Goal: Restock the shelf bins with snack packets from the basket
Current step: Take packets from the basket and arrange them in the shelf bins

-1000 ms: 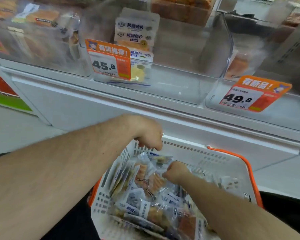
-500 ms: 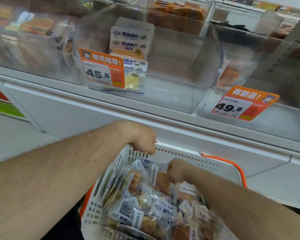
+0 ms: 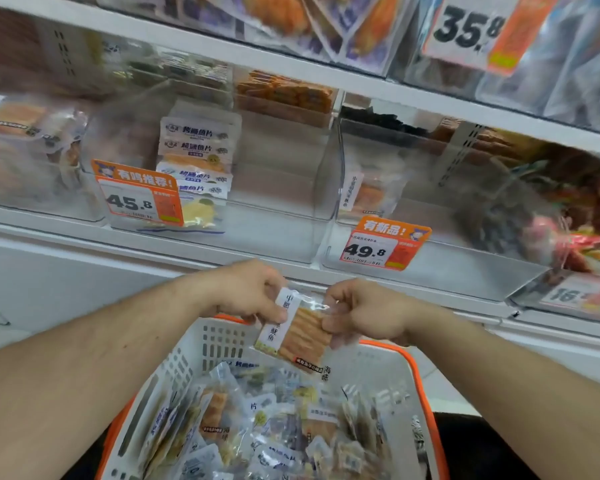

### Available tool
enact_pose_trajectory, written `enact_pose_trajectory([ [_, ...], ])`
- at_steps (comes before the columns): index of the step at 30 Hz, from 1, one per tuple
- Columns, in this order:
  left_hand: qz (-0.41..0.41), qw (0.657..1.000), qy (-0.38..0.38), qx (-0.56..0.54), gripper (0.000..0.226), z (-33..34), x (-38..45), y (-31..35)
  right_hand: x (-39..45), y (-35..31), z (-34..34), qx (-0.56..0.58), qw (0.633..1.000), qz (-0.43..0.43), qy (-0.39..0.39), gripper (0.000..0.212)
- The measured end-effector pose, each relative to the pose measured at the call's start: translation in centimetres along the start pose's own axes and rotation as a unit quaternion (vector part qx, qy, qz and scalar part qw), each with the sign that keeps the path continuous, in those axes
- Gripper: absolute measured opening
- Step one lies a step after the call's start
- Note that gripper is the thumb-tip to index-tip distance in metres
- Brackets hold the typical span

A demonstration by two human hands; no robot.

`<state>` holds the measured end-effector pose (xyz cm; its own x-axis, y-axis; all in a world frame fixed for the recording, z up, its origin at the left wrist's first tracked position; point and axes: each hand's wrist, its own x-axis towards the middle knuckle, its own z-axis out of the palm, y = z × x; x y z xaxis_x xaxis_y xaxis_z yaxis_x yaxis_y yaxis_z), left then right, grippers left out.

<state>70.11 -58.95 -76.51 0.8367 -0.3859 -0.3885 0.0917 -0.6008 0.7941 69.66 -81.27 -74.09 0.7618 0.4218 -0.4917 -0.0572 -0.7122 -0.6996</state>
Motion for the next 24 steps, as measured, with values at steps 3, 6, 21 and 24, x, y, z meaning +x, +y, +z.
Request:
enact_pose_trajectory([
  [3,0.047,0.996,0.059,-0.050,0.014,-0.6,-0.3,2.3,-1.4,-0.1,-1.1,0.097,0.993,-0.009,0.064,0.023],
  [6,0.090,0.985,0.102,-0.104,0.014,-0.9,-0.2,4.4,-2.5,-0.2,-2.4,0.168,0.975,-0.020,0.145,0.016],
  [21,0.263,0.892,0.363,-0.047,0.018,0.2,1.0,9.3,-8.5,-7.0,-8.8,-0.225,0.858,-0.109,0.447,0.013],
  [24,0.250,0.876,0.412,0.014,0.017,-0.6,1.7,8.8,-8.4,-7.5,-9.9,-0.227,0.820,-0.163,0.499,0.018],
])
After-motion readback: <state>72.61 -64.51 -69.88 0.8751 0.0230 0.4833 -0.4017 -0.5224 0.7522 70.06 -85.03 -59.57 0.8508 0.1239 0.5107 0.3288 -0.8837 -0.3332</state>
